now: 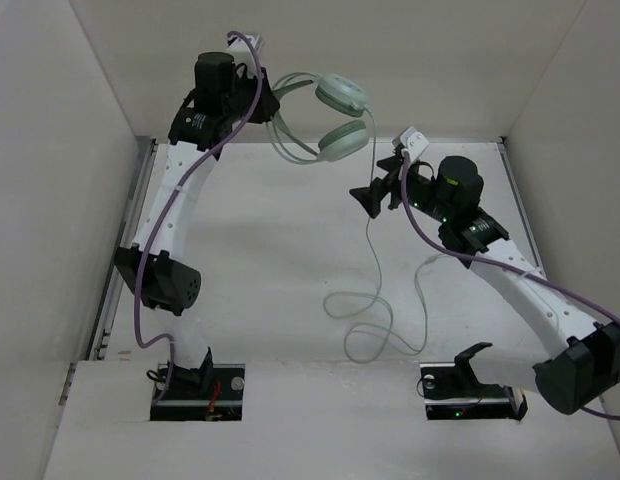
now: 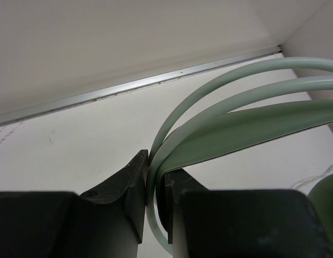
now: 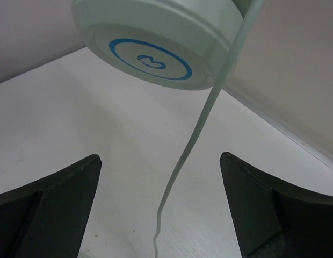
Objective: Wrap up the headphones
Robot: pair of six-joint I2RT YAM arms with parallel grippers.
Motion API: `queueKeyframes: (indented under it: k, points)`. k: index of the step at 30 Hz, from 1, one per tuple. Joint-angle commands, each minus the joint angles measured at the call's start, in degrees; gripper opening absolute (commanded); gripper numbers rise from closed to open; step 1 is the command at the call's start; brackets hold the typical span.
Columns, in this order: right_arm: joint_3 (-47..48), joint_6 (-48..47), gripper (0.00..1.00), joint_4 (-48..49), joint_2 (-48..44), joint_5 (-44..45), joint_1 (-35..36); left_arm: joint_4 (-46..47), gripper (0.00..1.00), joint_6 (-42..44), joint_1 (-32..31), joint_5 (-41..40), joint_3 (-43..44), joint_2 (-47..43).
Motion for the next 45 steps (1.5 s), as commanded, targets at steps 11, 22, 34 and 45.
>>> queueKeyframes:
  k: [11,22,34,45]
  points:
    - [-7.85,16.91,0.82,32.27,6.19,-7.35,0.50,8.41,0.01,-13.84,3.59,7.40,10.39,-4.64]
    - [-7.32,21.31,0.73,33.50,11.91,-12.97,4.10,11.93,0.01,-21.40,6.49,10.83,15.74,-1.04]
    - [-15.58,21.05,0.54,30.87,8.31,-17.37,8.85,15.27,0.01,-25.97,12.02,10.48,18.65,0.81]
    - [-12.61,21.67,0.04,25.18,7.52,-24.57,10.17,16.41,0.01,-28.17,13.61,9.69,16.37,1.07]
